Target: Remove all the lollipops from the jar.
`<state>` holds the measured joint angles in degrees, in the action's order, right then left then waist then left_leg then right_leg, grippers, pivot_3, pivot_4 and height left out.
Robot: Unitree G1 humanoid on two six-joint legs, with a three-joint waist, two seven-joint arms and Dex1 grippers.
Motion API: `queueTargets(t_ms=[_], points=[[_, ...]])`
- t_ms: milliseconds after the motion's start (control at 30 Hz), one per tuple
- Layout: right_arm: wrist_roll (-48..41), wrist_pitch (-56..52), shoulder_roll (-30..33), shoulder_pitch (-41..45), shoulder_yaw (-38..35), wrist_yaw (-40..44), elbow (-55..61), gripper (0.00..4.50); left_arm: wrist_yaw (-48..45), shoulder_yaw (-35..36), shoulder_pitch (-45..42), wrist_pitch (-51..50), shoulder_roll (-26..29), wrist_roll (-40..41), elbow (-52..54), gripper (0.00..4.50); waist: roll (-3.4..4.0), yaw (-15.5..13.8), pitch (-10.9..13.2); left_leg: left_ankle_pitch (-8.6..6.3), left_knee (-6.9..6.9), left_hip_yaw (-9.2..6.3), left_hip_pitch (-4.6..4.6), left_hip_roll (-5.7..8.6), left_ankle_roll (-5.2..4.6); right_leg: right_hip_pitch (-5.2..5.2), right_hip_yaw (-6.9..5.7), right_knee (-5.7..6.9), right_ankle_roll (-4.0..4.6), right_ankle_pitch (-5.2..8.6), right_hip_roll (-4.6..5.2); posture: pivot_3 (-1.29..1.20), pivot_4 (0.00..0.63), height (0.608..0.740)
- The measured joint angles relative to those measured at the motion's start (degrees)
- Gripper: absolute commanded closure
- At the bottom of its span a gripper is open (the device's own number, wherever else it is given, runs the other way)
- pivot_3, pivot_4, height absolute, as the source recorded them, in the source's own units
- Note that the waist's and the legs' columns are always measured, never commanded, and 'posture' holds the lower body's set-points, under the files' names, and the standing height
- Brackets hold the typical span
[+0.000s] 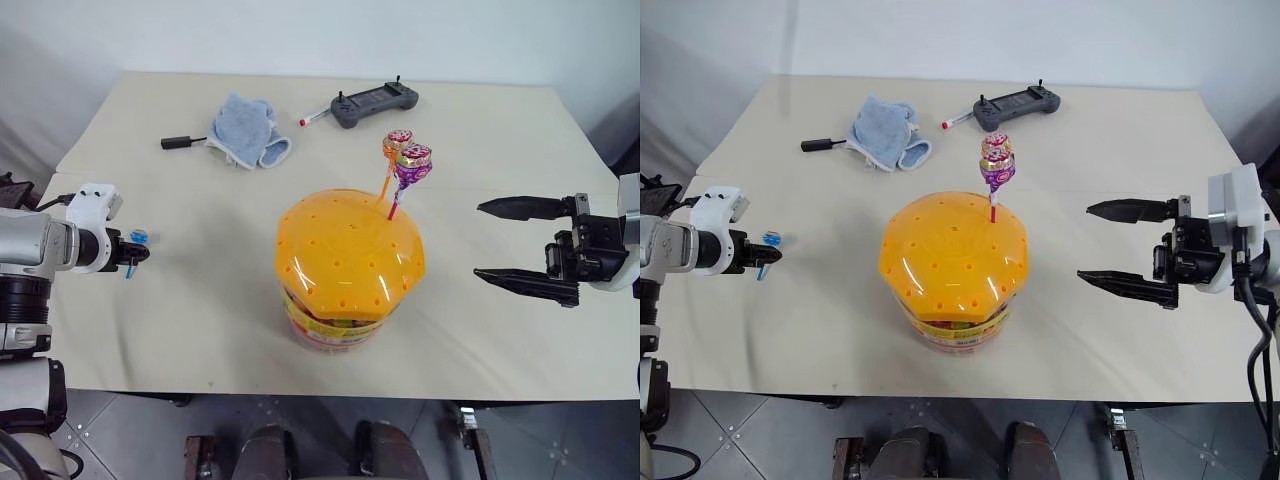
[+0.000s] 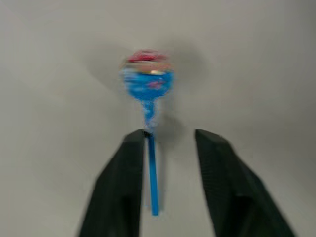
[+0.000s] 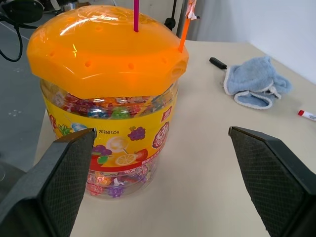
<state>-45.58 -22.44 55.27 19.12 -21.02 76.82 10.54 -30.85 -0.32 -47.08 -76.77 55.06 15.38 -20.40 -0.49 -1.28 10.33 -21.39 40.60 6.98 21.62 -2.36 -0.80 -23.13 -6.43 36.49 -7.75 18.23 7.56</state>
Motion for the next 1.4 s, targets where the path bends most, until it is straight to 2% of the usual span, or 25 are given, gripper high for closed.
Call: queueTargets(t_ms=[167,200,333,567,700,800,967,1167,1367,1400], points=[[0.06,-0.01,0.01,0.17,0.02,0.19,-0.98,0.0,-3.94,-0.49,-0.47,-2.01,2.8,1.66,7.2,0.24,0.0,-0.07,0.0,0.0,0.0,-0.01,0.0,0.0,0.0,0.0,0.01,0.01,0.0,0.0,0.01,0.0,0.15,0.74],[0.15,-0.01,0.02,0.3,0.02,0.31,-1.41,0.0,-5.14,-0.67,-1.11,-2.36,3.67,2.38,8.72,0.03,-0.01,-0.1,0.0,0.0,0.01,-0.01,0.01,0.0,0.01,0.0,0.01,0.01,0.0,0.0,0.01,0.0,0.15,0.74],[0.36,-0.01,0.1,1.06,0.02,0.65,-1.85,0.0,-9.99,-0.7,-5.22,-1.47,5.98,4.89,13.15,0.03,0.0,-0.16,0.0,-0.01,0.01,0.0,0.0,0.0,0.01,0.0,0.02,0.02,0.0,0.0,0.02,0.0,0.15,0.74],[-0.27,-1.66,0.74,1.03,-0.31,-0.51,0.31,0.0,-18.91,1.93,-6.66,4.64,5.58,11.23,16.96,0.03,0.0,-0.09,0.0,-0.01,0.01,0.03,0.03,-0.02,0.01,-0.08,0.04,0.03,0.0,0.0,0.02,0.0,0.15,0.74],[-1.74,-6.44,2.24,0.38,-1.32,-4.97,4.88,0.0,-23.06,11.13,-4.59,16.83,-0.43,15.87,19.25,0.03,0.01,-0.18,0.0,-0.01,0.12,-0.02,0.08,-0.04,0.01,-0.08,0.03,0.07,0.0,0.0,0.04,0.0,0.15,0.74],[-4.03,-9.89,2.28,-0.08,-2.45,-8.87,8.76,0.0,-27.23,14.92,-1.31,22.99,-3.55,18.93,18.31,0.03,0.01,-0.08,0.0,-0.01,0.13,-0.01,0.07,-0.04,0.0,-0.09,0.02,0.1,0.0,0.0,0.02,0.0,0.15,0.74],[-10.12,-15.3,0.83,0.88,-2.28,-17.28,16.25,0.0,-44.73,19.63,2.3,38.11,-9.33,25.6,14.87,0.03,0.0,-0.02,0.0,-0.02,0.16,0.04,0.13,-0.03,0.01,-0.17,0.01,0.14,0.0,0.0,0.02,0.0,0.15,0.74],[-15.0,-18.32,-2.46,6.04,1.78,-25.45,20.45,0.0,-55.12,20.43,4.63,44.52,-9.22,27.98,11.3,0.03,-0.01,0.0,-0.01,-0.03,0.2,0.02,0.14,-0.03,-0.01,-0.17,0.0,0.15,0.0,0.0,0.03,0.0,0.15,0.74],[-16.62,-19.41,-5.87,12.12,7.92,-27.94,20.3,0.0,-55.16,18.8,7.28,45.79,-8.63,27.99,10.66,0.03,-0.01,0.01,-0.01,-0.04,0.23,-0.06,0.22,-0.03,-0.02,-0.2,-0.04,0.16,0.0,0.0,0.03,0.0,0.15,0.74],[-16.33,-19.59,-6.03,12.93,9.39,-27.84,20.16,0.18,-55.16,18.76,7.39,46.03,-8.61,28.01,10.73,0.01,-0.01,0.0,-0.01,-0.04,0.26,-0.07,0.28,-0.03,-0.02,-0.25,-0.06,0.16,0.0,0.0,0.03,0.0,0.15,0.74]])
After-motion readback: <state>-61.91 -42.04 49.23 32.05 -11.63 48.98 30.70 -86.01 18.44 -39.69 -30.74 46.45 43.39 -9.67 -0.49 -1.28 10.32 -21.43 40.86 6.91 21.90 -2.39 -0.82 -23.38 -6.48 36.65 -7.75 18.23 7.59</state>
